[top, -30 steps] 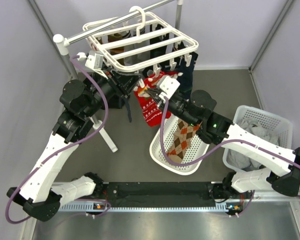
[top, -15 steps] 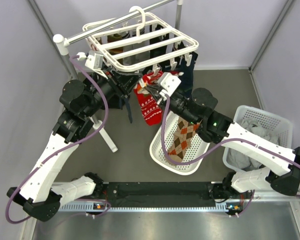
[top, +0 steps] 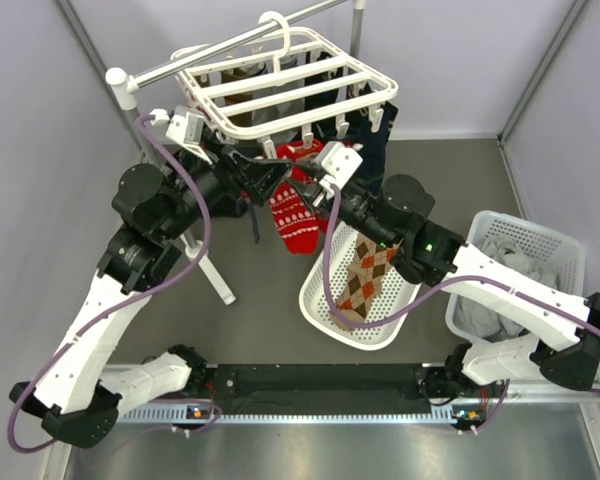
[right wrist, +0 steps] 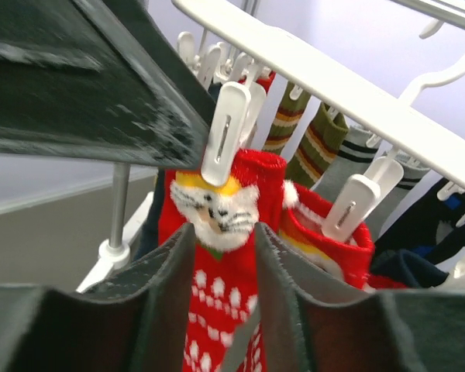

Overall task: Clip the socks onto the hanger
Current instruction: Clamp the sock onto the hanger, then reset both arms

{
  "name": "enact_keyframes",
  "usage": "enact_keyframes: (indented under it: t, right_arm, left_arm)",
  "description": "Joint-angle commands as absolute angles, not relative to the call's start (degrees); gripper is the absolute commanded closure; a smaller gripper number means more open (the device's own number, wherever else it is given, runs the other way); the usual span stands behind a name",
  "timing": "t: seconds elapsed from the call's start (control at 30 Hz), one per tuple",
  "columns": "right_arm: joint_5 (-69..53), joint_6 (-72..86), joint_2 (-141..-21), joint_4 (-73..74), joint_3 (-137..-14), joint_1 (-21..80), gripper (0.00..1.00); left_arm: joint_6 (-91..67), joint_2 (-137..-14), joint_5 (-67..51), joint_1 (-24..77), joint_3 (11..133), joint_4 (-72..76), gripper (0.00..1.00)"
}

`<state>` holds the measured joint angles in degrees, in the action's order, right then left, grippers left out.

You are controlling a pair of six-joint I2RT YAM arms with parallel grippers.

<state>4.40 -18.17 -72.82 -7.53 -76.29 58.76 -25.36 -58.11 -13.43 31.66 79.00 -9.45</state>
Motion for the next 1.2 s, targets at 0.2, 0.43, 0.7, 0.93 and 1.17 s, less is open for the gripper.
enact_keyframes:
  t: [0.2, 0.43, 0.7, 0.93, 1.17]
  right_arm:
    - [9.4, -10.4, -66.6, -1.9, -76.7, 58.0, 0.29]
    - [15.7, -1.2, -58.3, 9.9, -71.3, 50.2, 0.11]
    - [22.8, 12.0, -42.4, 26.0, -60.8, 31.1, 0.01]
    - [29.8, 13.4, -29.8, 33.9, -53.5, 23.7, 0.01]
    - [33.9, 11.7, -19.4, 34.9, -49.9, 23.7, 0.01]
  left_arm:
    - [-18.8, -46.4, -5.2, 31.8, 78.7, -19.3, 0.02]
    - [-17.7, -36.1, 14.5, 31.8, 70.3, -30.0, 0.01]
    - [-20.1, -26.2, 32.2, 31.8, 65.0, -41.6, 0.01]
    - [-21.5, -20.7, 39.2, 31.8, 66.0, -46.2, 0.01]
    - [-24.4, -17.1, 41.9, 31.9, 65.9, -48.4, 0.01]
